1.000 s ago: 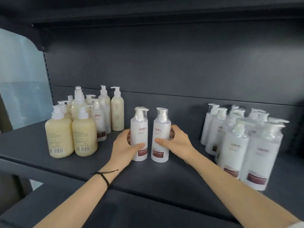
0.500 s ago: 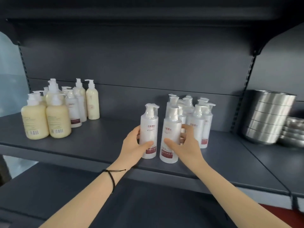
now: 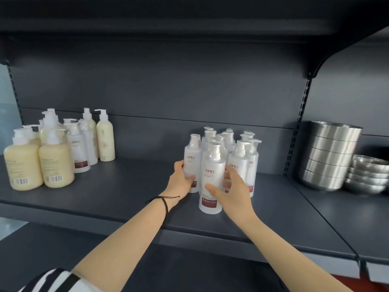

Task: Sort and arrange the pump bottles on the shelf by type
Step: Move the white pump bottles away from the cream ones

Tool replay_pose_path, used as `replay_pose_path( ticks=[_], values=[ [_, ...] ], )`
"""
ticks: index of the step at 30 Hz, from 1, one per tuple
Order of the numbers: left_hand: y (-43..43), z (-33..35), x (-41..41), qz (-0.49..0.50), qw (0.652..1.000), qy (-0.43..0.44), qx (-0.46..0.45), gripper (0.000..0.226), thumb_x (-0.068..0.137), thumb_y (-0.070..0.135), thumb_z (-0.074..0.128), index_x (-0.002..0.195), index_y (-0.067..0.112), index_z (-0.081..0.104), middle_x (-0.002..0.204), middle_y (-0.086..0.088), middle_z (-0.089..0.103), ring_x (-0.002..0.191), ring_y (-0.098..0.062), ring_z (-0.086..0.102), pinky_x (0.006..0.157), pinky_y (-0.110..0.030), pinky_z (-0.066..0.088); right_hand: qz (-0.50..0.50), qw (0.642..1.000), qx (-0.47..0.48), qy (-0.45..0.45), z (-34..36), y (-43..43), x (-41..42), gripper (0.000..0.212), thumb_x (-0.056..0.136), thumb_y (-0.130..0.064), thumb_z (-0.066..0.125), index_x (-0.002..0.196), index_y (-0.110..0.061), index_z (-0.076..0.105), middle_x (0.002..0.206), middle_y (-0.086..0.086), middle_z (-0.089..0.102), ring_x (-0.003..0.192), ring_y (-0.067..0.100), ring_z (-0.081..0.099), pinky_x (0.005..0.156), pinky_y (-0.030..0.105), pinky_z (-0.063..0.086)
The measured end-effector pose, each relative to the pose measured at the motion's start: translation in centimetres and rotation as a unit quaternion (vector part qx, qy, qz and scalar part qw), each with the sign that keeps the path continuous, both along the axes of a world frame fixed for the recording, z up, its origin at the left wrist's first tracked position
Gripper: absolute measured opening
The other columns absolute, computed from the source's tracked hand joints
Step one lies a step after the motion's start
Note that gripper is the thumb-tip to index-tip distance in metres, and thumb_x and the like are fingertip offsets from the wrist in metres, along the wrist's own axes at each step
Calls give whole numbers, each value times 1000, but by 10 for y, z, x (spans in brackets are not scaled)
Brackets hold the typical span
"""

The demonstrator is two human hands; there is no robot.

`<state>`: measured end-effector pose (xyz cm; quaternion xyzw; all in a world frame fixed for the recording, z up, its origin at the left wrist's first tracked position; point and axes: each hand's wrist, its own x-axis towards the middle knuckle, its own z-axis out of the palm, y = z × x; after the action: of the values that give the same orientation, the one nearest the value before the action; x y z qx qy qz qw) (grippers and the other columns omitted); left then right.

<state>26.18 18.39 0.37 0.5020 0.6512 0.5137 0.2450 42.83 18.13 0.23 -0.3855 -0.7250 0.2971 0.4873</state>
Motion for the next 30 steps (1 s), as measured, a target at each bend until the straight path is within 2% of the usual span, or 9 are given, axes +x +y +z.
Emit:
replay_pose_path(
  ticks=[5,8,10,13,16,18,23,26,30],
  values=[
    [-4,2,-17,-34,989,106,-93,64,101,30,38,152,25,0,152,-3,34,135,-24,39,109,-34,31,-5,1000,-20,8,-2,2,-4,57,77,-25,79,115,-28,37,112,-10,56,103,10,60,88,31,54],
    [-20,-2,-27,19,975,208,-81,59,99,37,39,151,18,17,150,-9,35,134,-26,39,108,-37,34,-32,997,-7,-70,-4,0,-3,41,79,-43,73,100,-25,43,97,-11,58,90,9,62,77,31,56],
    [-40,-3,-34,47,943,324,-60,47,98,39,38,142,21,37,142,-4,45,125,-22,47,97,-36,42,-75,978,11,-193,-1,-7,3,35,85,-55,59,82,-23,44,81,-9,57,73,8,58,66,30,53],
    [-73,-6,-50,89,854,511,-40,39,97,43,37,127,23,51,125,1,57,113,-19,53,87,-34,44,-64,945,15,-319,5,-27,9,42,91,-55,43,66,-21,41,67,-7,52,61,12,51,64,29,47],
    [-97,-6,-69,130,784,601,-81,40,95,47,36,122,23,53,116,1,60,109,-20,53,84,-34,41,49,922,56,-380,12,-52,-7,39,91,-55,44,75,-20,51,77,-8,60,71,11,56,68,30,48],
    [-107,-5,-81,149,761,623,-105,41,94,49,38,123,23,53,115,0,59,109,-21,52,84,-35,40,104,905,102,-400,14,-60,-29,33,90,-56,47,90,-25,57,91,-10,63,83,9,59,75,30,51],
    [-128,0,-122,196,743,631,-106,44,92,49,40,126,23,50,118,-1,58,111,-22,52,85,-36,40,148,880,170,-418,19,-52,-97,41,90,-54,50,120,-27,53,119,-8,59,105,13,58,84,35,52],
    [-138,3,-154,218,738,628,-118,44,92,48,41,126,21,50,118,-3,57,111,-23,52,80,-35,40,156,867,191,-433,24,-44,-138,47,90,-54,51,128,-28,48,130,-7,55,113,15,56,86,37,51],
    [-143,5,-203,227,727,634,-132,45,91,49,41,123,19,51,116,-4,57,108,-25,53,83,-36,42,154,865,194,-437,31,-33,-188,51,90,-55,50,134,-29,42,134,-7,51,116,17,53,86,37,49]
  ],
)
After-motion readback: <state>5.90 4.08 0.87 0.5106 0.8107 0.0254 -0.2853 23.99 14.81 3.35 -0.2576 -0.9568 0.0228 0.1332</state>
